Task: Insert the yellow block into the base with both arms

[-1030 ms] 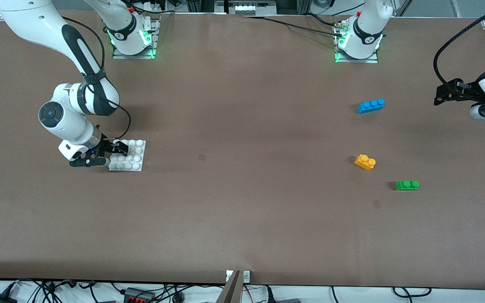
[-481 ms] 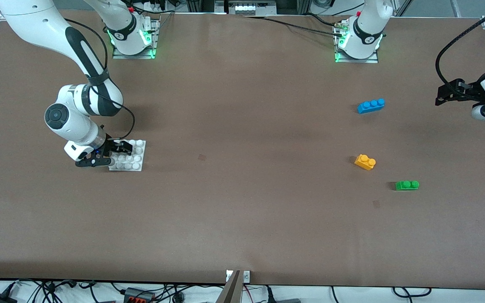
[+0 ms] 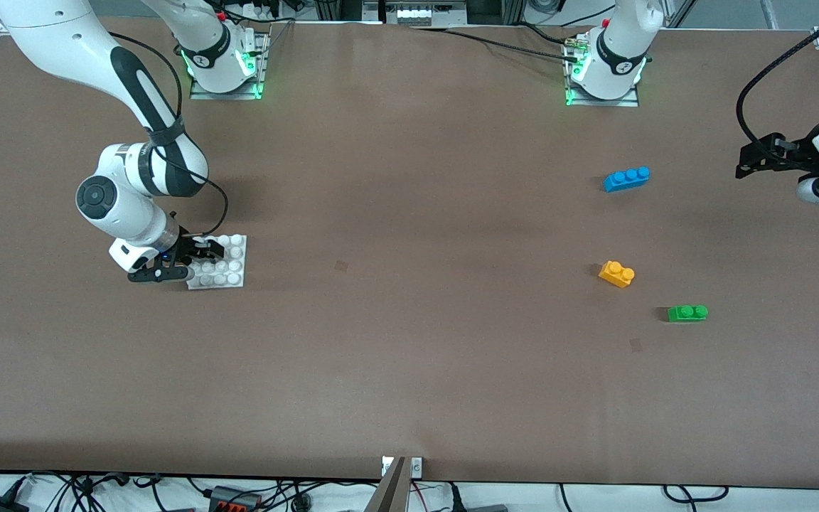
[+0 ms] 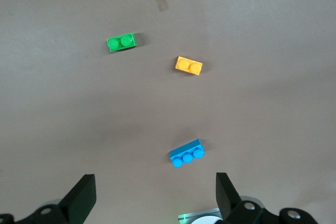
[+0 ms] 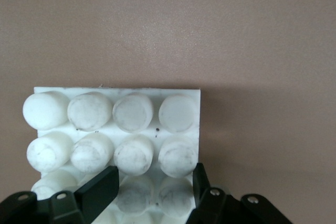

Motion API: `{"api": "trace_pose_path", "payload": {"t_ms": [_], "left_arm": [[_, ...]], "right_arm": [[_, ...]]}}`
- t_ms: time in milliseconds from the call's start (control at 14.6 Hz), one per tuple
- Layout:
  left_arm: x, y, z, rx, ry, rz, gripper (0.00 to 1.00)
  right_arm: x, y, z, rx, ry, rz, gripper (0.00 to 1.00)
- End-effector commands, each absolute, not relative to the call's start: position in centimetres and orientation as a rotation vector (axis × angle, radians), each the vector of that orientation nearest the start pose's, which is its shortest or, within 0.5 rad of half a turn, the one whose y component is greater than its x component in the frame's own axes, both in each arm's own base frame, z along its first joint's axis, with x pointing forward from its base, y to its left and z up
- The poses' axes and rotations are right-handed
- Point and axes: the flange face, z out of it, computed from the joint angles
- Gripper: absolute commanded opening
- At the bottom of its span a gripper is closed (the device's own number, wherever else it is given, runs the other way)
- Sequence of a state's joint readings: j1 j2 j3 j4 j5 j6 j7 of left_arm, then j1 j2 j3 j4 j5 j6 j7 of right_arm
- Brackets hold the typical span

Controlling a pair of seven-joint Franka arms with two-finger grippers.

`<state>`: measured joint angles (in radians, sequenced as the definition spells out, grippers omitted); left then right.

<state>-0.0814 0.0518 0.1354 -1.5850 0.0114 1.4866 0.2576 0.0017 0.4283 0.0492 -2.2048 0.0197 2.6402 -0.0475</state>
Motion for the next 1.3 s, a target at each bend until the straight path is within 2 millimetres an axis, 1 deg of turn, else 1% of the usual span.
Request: {"api": "trace_pose_path", "payload": {"t_ms": [0, 69, 206, 343, 481, 618, 755, 824, 962, 1030, 1236], "left_arm": [[56.2, 3.1, 58.6, -3.142, 0.309, 0.233, 1.0], [56.2, 3.1, 58.7, -3.142, 0.309, 0.231, 1.0], [56.2, 3.1, 58.7, -3.142, 0.309, 0.231, 1.0], [56.2, 3.0, 58.6, -3.142, 0.314, 0.233, 1.0], [56.2, 3.1, 58.7, -3.142, 0.312, 0.231, 1.0], [56.2, 3.0, 58.7, -3.144, 0.312, 0.231, 1.0], [56.2, 3.0, 58.7, -3.144, 0.312, 0.231, 1.0], [56.2, 3.0, 58.7, -3.144, 0.312, 0.231, 1.0], [56.2, 3.0, 58.7, -3.144, 0.309, 0.231, 1.0], [56.2, 3.0, 58.7, -3.144, 0.312, 0.231, 1.0], [56.2, 3.0, 58.7, -3.144, 0.312, 0.231, 1.0]], "right_arm": [[54.9, 3.2, 17.3, -3.099, -0.13, 0.009, 0.6], [54.9, 3.6, 17.3, -3.096, -0.141, 0.009, 0.61], [54.7, 5.8, 17.1, -3.077, -0.175, 0.021, 0.63], [54.4, 8.1, 16.3, -3.054, -0.229, 0.042, 0.64], [54.2, 11.0, 15.4, -3.022, -0.285, 0.061, 0.64], [54.1, 15.1, 15.4, -2.986, -0.265, 0.064, 0.64], [54.3, 20.2, 16.2, -2.955, -0.153, 0.059, 0.64], [54.3, 23.2, 16.1, -2.947, -0.132, 0.056, 0.64], [54.3, 28.0, 16.1, -2.928, -0.125, 0.043, 0.64], [54.3, 30.1, 15.9, -2.92, -0.114, 0.044, 0.64], [53.7, 34.5, 15.2, -2.902, -0.104, 0.045, 0.63]]}}
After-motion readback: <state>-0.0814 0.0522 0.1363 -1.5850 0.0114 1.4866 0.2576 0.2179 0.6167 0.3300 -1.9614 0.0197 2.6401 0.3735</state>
